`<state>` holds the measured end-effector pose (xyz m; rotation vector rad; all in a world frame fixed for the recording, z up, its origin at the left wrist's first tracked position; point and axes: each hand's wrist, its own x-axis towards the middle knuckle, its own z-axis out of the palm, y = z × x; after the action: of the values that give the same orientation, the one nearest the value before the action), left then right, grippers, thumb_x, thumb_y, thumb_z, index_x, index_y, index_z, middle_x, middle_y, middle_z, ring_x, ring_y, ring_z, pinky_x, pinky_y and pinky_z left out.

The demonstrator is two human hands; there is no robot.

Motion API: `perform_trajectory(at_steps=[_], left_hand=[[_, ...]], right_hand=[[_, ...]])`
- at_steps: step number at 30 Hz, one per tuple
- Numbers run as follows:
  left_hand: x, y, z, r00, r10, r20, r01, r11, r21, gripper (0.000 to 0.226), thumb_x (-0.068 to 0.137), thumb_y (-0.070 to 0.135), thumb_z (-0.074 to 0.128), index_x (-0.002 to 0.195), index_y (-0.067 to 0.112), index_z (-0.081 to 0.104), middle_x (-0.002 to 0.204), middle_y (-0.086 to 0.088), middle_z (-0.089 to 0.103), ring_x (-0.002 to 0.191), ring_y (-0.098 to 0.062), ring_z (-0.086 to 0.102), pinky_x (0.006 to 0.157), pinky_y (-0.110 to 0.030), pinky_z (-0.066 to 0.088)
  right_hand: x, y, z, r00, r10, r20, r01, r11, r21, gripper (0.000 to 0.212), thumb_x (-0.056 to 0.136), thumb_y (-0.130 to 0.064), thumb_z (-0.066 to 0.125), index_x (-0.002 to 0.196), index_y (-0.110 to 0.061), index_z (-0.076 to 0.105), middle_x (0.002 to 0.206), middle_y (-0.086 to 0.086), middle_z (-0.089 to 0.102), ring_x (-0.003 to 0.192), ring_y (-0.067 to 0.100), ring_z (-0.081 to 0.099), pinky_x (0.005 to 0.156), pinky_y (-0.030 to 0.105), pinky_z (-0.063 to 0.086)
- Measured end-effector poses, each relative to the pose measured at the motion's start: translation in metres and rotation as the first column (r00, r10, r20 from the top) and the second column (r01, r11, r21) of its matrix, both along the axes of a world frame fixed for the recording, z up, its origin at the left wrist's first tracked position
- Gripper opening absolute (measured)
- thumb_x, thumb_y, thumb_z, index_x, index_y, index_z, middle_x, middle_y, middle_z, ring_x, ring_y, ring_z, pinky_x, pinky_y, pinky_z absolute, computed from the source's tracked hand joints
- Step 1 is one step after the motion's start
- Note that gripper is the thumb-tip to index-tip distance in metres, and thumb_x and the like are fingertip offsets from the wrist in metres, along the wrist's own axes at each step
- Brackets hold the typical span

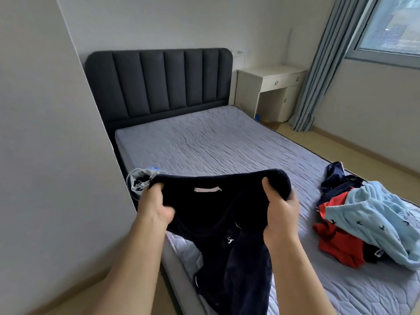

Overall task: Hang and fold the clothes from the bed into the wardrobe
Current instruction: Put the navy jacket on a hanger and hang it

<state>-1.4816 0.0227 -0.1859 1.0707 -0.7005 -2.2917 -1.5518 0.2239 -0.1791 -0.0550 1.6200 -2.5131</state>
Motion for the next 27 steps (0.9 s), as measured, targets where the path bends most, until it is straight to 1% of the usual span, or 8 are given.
perform_trajectory(at_steps=[2, 3, 7, 11, 13, 17, 23, 27], left_hand=[[0.03, 0.002, 0.013, 0.981, 0.189, -0.046, -0.192, 0.977, -0.089, 0.035, 0.084, -0.006, 0.044, 0.078, 0.016, 0.071, 0.07, -0.003, 0.071, 0.066, -0.015, 0.067, 0.057, -0.022, 0.055], [0.045, 0.003, 0.017, 0.958, 0.285, -0.043, -0.288, 0.947, -0.144, 0.042, 0.084, -0.009, 0.041, 0.07, 0.019, 0.069, 0.067, 0.001, 0.068, 0.063, -0.012, 0.064, 0.054, -0.019, 0.052], [0.119, 0.001, 0.025, 0.833, 0.553, -0.009, -0.535, 0.801, -0.267, 0.038, 0.087, -0.009, 0.038, 0.083, 0.022, 0.059, 0.086, 0.002, 0.057, 0.078, -0.014, 0.055, 0.066, -0.022, 0.047], [0.218, 0.003, 0.032, 0.638, 0.769, -0.032, -0.738, 0.6, -0.309, 0.037, 0.087, -0.006, 0.043, 0.08, 0.026, 0.06, 0.085, 0.006, 0.059, 0.074, -0.008, 0.056, 0.058, -0.018, 0.047], [0.25, 0.006, 0.036, 0.566, 0.823, -0.038, -0.791, 0.53, -0.305, 0.038, 0.086, -0.007, 0.045, 0.079, 0.026, 0.06, 0.083, 0.006, 0.059, 0.07, -0.007, 0.057, 0.05, -0.015, 0.048], [0.348, 0.022, 0.042, 0.345, 0.937, -0.055, -0.904, 0.315, -0.29, 0.034, 0.085, -0.01, 0.044, 0.08, 0.021, 0.058, 0.08, 0.002, 0.059, 0.064, -0.011, 0.055, 0.042, -0.012, 0.044], [0.49, 0.045, 0.049, 0.045, 0.995, -0.085, -0.96, 0.019, -0.28, 0.034, 0.085, -0.01, 0.046, 0.082, 0.022, 0.059, 0.083, 0.002, 0.06, 0.066, -0.011, 0.056, 0.048, -0.015, 0.047], [0.587, 0.058, 0.047, -0.072, 0.996, -0.055, -0.951, -0.085, -0.298, 0.028, 0.087, -0.007, 0.046, 0.1, 0.015, 0.058, 0.084, 0.001, 0.058, 0.071, -0.013, 0.056, 0.051, -0.02, 0.048]], right_hand=[[0.008, -0.004, -0.005, 0.998, 0.059, 0.001, -0.059, 0.998, 0.025, 0.023, 0.082, -0.019, 0.07, 0.067, -0.035, 0.069, 0.069, -0.009, 0.069, 0.073, 0.016, 0.067, 0.075, 0.041, 0.056], [0.013, -0.007, -0.008, 0.996, 0.093, 0.004, -0.093, 0.995, 0.037, 0.021, 0.082, -0.018, 0.07, 0.067, -0.034, 0.069, 0.069, -0.008, 0.068, 0.076, 0.018, 0.067, 0.076, 0.042, 0.056], [0.046, -0.036, -0.014, 0.957, 0.287, 0.031, -0.289, 0.954, 0.082, 0.021, 0.083, -0.017, 0.069, 0.069, -0.033, 0.07, 0.069, -0.007, 0.069, 0.073, 0.018, 0.067, 0.074, 0.044, 0.056], [0.106, -0.079, -0.009, 0.852, 0.521, 0.041, -0.522, 0.846, 0.107, 0.019, 0.082, -0.017, 0.069, 0.069, -0.031, 0.07, 0.077, -0.002, 0.069, 0.081, 0.024, 0.067, 0.076, 0.046, 0.057], [0.125, -0.092, -0.008, 0.832, 0.554, 0.032, -0.554, 0.824, 0.117, 0.018, 0.082, -0.017, 0.069, 0.071, -0.031, 0.07, 0.08, -0.001, 0.07, 0.085, 0.026, 0.067, 0.077, 0.044, 0.057], [0.202, -0.129, 0.001, 0.685, 0.728, 0.027, -0.724, 0.676, 0.136, 0.023, 0.08, -0.015, 0.07, 0.066, -0.033, 0.07, 0.071, -0.004, 0.069, 0.08, 0.024, 0.066, 0.076, 0.044, 0.057], [0.338, -0.165, 0.007, 0.453, 0.89, 0.045, -0.882, 0.44, 0.167, 0.016, 0.08, -0.016, 0.07, 0.067, -0.024, 0.068, 0.073, 0.002, 0.066, 0.074, 0.025, 0.064, 0.077, 0.051, 0.055], [0.439, -0.181, 0.001, 0.325, 0.943, 0.072, -0.935, 0.309, 0.173, 0.009, 0.081, -0.018, 0.07, 0.074, -0.023, 0.067, 0.075, 0.001, 0.068, 0.076, 0.025, 0.065, 0.074, 0.045, 0.056]])
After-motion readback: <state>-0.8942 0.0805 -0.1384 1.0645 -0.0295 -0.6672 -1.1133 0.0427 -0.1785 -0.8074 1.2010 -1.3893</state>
